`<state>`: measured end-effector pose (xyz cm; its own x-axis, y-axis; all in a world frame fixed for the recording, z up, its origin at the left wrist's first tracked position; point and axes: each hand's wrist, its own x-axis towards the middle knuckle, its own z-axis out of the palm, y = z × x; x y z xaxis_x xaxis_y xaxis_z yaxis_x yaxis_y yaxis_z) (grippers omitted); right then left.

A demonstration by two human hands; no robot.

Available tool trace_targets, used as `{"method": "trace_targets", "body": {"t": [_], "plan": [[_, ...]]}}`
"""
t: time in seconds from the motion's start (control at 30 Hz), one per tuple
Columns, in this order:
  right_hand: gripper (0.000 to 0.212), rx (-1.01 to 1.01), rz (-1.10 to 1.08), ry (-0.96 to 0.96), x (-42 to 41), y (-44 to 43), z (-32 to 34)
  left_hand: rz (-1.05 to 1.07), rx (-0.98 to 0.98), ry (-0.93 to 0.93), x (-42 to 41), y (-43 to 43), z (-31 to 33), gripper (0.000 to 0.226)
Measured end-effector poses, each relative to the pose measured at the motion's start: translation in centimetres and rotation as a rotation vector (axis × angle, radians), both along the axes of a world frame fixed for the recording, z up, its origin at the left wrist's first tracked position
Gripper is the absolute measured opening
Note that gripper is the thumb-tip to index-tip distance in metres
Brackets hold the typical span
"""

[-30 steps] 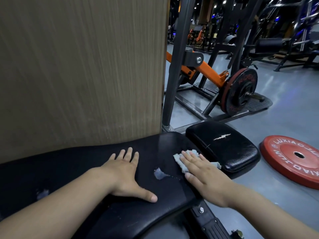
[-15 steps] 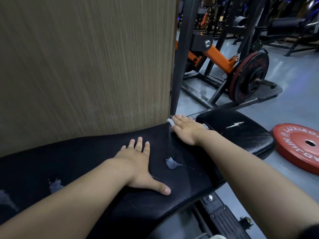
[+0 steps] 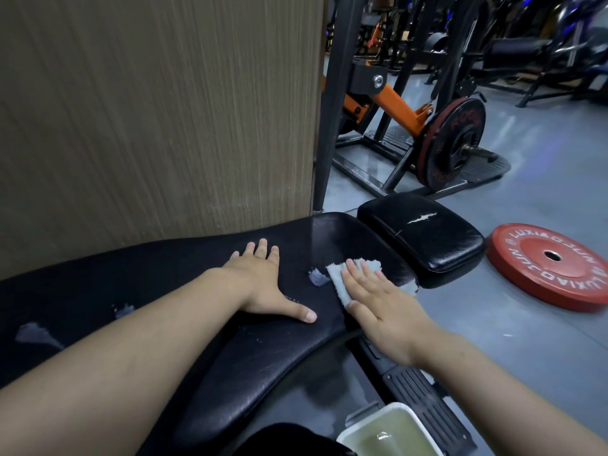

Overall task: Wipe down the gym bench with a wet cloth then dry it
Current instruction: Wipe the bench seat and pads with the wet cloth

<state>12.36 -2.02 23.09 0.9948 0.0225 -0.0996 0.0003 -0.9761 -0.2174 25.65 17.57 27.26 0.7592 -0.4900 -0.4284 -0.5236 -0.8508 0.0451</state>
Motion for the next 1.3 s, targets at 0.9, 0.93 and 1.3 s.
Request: {"method": "trace_targets", "body": {"t": [0.9,0.93,1.3], "plan": [[0.057,0.136,0.037,0.121,13.1,4.6,1.7,0.020,0.043,0.025,-0.1,6.7,-0.7,0.163],[0.056,0.139,0.053,0.115,11.5,4.6,1.7,0.022,0.040,0.025,-0.2,6.8,-0.7,0.163],[0.062,0.257,0.093,0.116,1.8,4.2,3.3,0.038,0.034,0.011,-0.7,7.0,-0.5,0.161]]}}
